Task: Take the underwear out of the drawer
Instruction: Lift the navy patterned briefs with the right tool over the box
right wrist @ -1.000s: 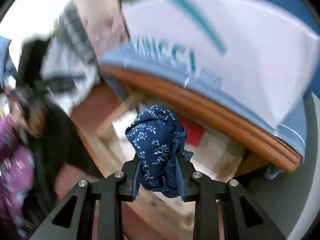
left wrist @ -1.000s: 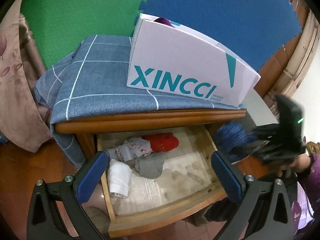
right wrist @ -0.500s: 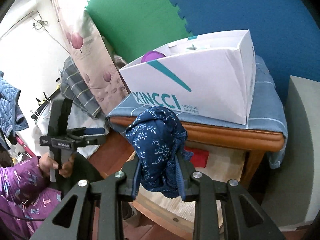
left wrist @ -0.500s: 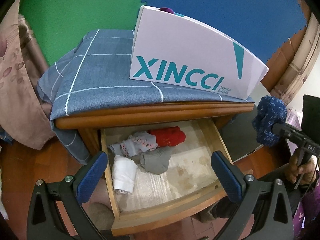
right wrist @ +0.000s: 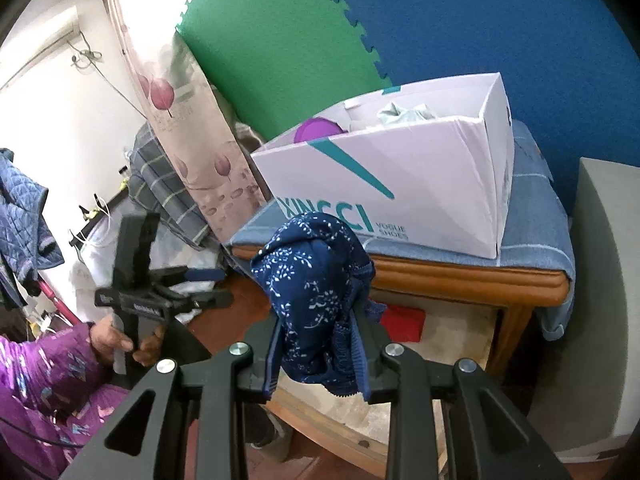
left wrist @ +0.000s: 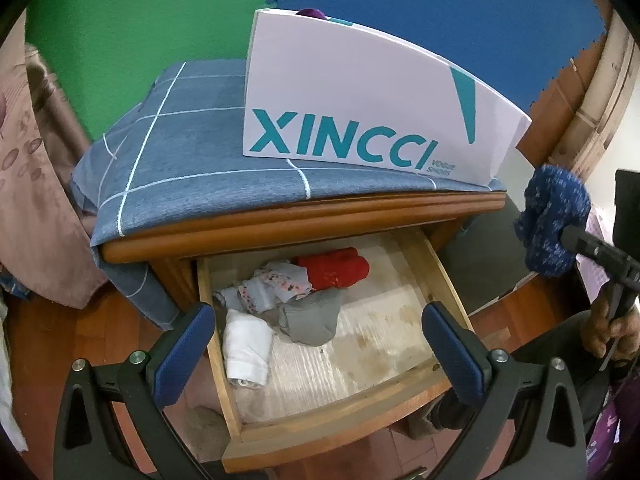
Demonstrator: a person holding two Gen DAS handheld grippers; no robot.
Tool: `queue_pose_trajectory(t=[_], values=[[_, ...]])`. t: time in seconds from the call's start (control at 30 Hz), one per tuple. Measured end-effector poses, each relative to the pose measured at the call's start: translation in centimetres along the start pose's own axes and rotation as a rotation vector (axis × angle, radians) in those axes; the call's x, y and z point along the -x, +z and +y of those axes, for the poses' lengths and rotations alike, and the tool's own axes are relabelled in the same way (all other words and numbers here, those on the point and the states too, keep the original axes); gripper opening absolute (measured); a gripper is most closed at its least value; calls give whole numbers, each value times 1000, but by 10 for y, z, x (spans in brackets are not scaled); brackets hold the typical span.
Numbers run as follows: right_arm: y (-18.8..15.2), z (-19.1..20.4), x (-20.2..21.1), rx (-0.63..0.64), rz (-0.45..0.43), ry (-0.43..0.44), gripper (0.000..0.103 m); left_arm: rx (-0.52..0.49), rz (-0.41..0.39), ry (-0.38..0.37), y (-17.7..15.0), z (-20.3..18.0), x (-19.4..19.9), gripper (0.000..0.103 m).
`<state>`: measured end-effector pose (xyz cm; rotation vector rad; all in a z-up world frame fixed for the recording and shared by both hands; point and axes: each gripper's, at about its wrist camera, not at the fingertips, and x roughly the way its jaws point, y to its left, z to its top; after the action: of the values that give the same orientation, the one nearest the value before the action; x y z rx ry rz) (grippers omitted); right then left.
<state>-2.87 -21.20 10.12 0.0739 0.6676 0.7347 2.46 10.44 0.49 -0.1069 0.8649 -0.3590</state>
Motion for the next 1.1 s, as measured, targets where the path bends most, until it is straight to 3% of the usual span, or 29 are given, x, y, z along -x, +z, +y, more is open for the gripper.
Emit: queue_pose_trajectory(t=[0.3,0.67,1.1], values=[[26,22,18,35,-50,-9,29,-11,-19,-10,-1,-2,5,103],[66,40,25,87,-81,-30,29,-43,-23,29,-1,-8,5,103],[150,5,4,13,-136,-160,29,-93,-18,79,-4,-14,3,103]])
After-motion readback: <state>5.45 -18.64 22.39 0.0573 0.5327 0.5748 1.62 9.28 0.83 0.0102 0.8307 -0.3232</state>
